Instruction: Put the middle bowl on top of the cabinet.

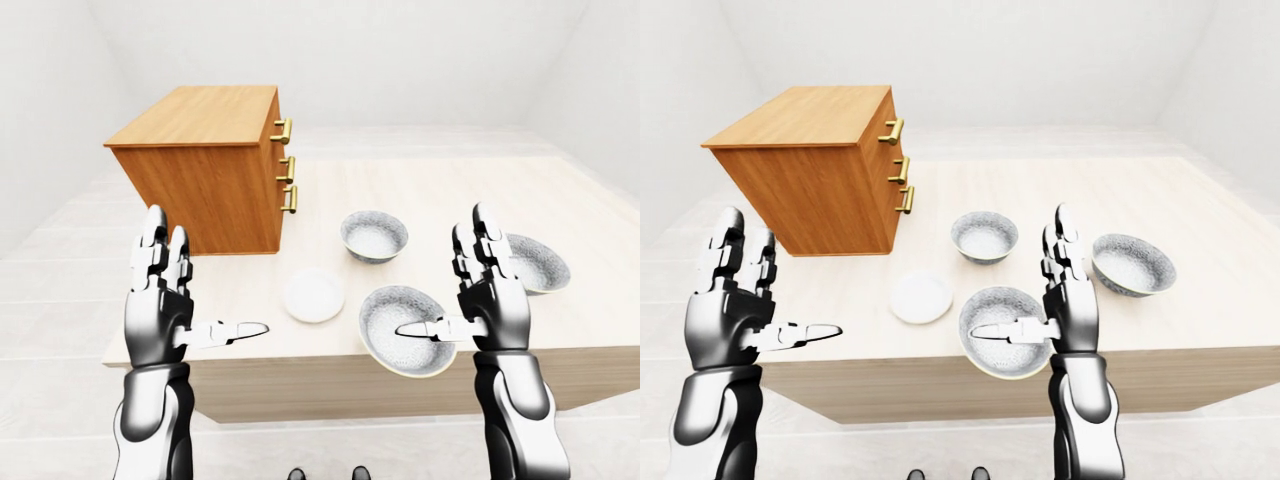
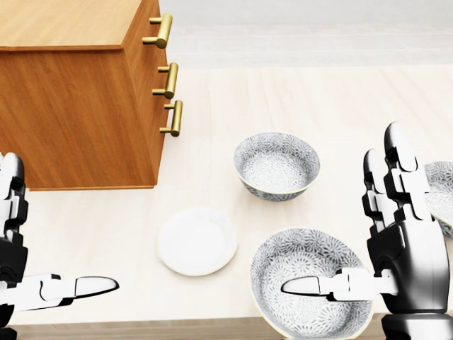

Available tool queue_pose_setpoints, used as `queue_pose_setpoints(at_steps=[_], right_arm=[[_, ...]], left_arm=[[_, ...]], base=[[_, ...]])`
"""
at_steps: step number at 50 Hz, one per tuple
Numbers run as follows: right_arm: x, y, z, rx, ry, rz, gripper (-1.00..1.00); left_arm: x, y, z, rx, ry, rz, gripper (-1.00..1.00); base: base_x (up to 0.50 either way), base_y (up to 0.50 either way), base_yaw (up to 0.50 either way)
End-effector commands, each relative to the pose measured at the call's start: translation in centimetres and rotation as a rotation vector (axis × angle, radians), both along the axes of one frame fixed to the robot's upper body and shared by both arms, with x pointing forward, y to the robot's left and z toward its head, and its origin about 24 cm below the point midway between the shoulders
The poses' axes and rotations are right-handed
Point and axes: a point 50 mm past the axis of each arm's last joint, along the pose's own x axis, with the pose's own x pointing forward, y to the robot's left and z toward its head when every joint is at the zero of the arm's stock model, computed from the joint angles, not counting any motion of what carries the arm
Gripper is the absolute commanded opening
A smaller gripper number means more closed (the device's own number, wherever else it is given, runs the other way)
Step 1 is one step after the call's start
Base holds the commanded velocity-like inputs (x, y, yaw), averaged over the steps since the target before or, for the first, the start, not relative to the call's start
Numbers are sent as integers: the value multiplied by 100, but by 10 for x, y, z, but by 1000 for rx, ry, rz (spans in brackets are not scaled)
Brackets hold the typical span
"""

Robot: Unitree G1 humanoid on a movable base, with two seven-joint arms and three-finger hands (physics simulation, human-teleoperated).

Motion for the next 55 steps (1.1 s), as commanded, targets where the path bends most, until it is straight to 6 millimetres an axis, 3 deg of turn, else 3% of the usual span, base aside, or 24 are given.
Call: queue_pose_setpoints(at_steps=[1,6,8,12,16,23,31,36,47,55], right_arm=[[-1,-5,1,10,-6,-8,100],[0,-8,0,33,-5,-26,100],[-2,-4,2,55,-16,59,100],[-5,-5,-7,21,29,-4,100],[-6,-2,7,14,-34,-10,100],[-2,-3,7,-52,-27,-14,100],[-5,-10,21,81,-110,-15,100],[-5,-11,7,-6,-29,-38,100],[-5,-4,3,-70,-3,6,100],[-9,-5,6,-76,-18,11,100]], left_arm=[[3,0,-3,15,15,-1,100],[4,-1,-8,27,40,-8,100],[4,-2,-9,31,46,-9,100],[3,-2,-10,34,51,-9,100],[2,-2,-9,35,49,-7,100],[2,-1,-9,26,49,6,100],[-1,2,-9,21,49,24,100],[-4,3,-7,20,36,23,100],[-5,6,-9,18,48,32,100],[-7,8,-5,26,30,39,100]], base=[[0,50,0],[0,50,0],[0,-1,0],[0,-1,0],[0,0,0],[0,0,0],[0,0,0],[0,0,0],[0,0,0],[37,0,0]])
